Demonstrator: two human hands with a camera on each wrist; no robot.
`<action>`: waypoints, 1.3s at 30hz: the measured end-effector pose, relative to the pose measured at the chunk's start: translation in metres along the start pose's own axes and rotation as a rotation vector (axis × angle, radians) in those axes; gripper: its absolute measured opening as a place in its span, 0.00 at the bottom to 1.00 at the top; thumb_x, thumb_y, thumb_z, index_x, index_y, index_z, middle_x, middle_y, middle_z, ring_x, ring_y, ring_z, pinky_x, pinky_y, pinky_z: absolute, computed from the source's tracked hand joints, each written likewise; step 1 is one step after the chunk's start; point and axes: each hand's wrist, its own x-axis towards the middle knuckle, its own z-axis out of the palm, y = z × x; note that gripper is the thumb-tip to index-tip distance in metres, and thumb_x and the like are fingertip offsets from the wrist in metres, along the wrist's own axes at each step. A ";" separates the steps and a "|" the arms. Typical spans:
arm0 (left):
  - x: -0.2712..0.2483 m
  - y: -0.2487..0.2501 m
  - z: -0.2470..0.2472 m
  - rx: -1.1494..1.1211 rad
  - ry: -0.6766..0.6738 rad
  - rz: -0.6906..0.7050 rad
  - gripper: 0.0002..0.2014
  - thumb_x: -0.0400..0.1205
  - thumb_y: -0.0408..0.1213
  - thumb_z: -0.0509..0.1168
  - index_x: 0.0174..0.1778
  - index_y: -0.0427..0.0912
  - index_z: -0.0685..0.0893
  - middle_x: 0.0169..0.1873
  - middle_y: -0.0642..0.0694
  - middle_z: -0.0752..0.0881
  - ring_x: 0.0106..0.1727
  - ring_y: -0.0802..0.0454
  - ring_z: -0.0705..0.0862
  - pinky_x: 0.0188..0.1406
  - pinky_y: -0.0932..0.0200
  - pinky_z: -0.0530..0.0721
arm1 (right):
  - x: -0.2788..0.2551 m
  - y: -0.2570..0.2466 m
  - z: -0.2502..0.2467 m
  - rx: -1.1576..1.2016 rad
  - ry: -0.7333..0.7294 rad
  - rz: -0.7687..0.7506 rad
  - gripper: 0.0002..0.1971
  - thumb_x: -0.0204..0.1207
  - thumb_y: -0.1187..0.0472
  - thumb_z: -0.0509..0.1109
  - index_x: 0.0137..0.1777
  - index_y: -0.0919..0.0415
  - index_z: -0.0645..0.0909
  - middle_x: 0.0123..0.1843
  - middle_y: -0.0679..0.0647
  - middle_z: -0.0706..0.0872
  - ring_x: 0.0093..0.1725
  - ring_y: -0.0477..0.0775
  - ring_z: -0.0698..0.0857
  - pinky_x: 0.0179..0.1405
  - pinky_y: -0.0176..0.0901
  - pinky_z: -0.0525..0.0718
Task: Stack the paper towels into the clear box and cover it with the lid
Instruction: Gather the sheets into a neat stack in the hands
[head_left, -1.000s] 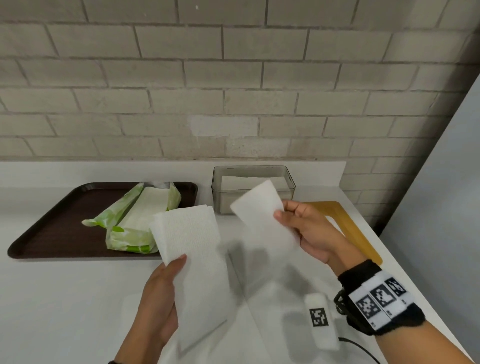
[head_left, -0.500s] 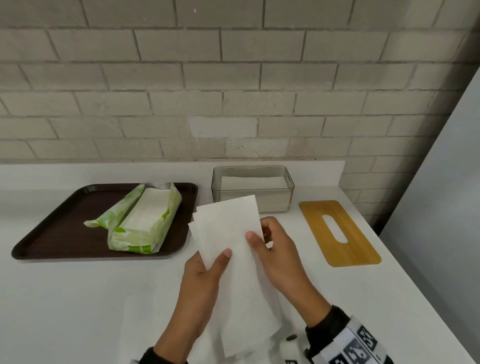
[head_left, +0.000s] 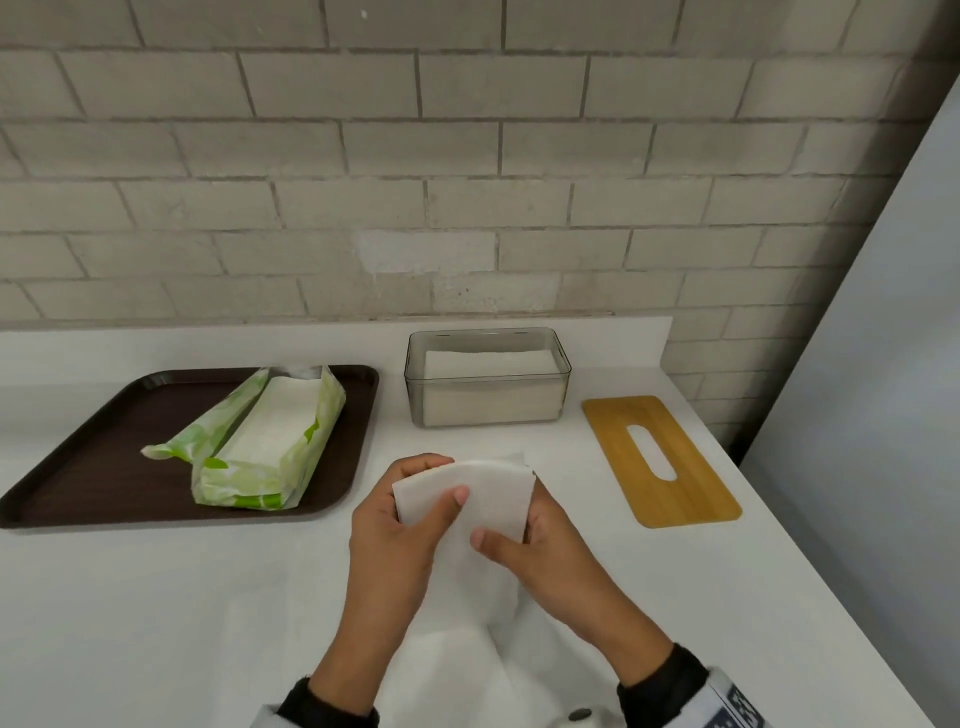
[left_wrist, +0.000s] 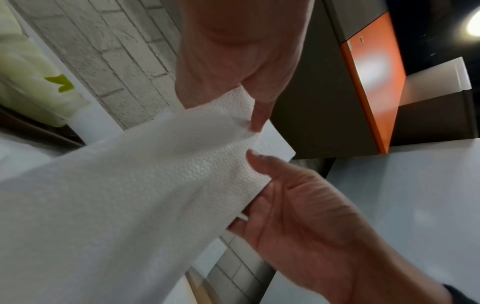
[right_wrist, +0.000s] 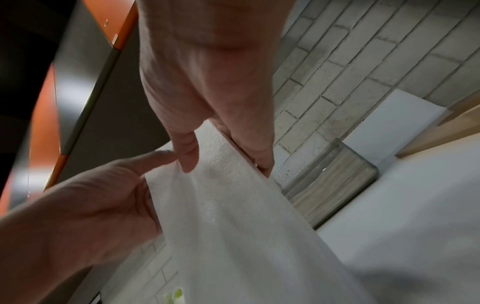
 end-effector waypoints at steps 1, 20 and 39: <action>0.001 0.001 0.001 -0.029 0.007 -0.008 0.10 0.74 0.36 0.73 0.47 0.54 0.84 0.42 0.57 0.88 0.47 0.53 0.87 0.44 0.53 0.88 | 0.001 0.003 -0.001 -0.014 0.007 0.016 0.25 0.74 0.61 0.73 0.68 0.45 0.71 0.62 0.47 0.82 0.61 0.47 0.82 0.60 0.46 0.85; -0.030 -0.040 -0.050 -0.178 0.143 -0.189 0.20 0.77 0.13 0.61 0.50 0.44 0.84 0.42 0.49 0.91 0.45 0.57 0.88 0.42 0.71 0.85 | -0.027 0.022 -0.029 0.324 0.299 -0.003 0.13 0.73 0.80 0.64 0.44 0.62 0.78 0.38 0.53 0.87 0.40 0.48 0.85 0.38 0.33 0.82; -0.045 -0.032 -0.069 0.479 -0.446 -0.308 0.19 0.70 0.27 0.74 0.41 0.61 0.86 0.34 0.52 0.84 0.30 0.59 0.77 0.33 0.68 0.76 | -0.011 -0.003 -0.050 -0.112 -0.005 -0.053 0.12 0.76 0.72 0.66 0.40 0.53 0.82 0.40 0.43 0.86 0.45 0.44 0.84 0.46 0.34 0.80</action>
